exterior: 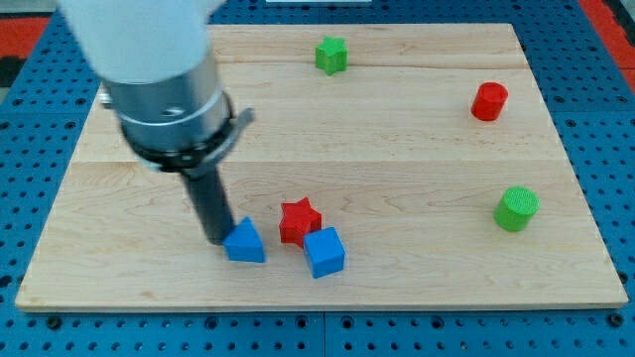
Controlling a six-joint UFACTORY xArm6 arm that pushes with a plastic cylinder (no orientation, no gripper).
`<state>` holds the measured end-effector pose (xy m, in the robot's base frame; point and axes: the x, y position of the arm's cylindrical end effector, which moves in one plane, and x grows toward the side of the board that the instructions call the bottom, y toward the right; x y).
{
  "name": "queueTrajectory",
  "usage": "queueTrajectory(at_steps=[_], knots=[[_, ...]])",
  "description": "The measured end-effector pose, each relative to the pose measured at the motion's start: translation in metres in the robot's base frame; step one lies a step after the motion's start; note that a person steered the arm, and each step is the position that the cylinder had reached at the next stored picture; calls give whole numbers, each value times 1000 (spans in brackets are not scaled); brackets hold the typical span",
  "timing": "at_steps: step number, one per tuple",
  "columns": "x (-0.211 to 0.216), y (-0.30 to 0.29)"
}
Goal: Push red circle towards center
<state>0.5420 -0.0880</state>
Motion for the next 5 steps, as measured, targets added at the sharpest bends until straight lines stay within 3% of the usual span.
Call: queueTrajectory(at_steps=[1,2,3,5], knots=[[6,19],[-11,-8],[-59,55],[-100,289]])
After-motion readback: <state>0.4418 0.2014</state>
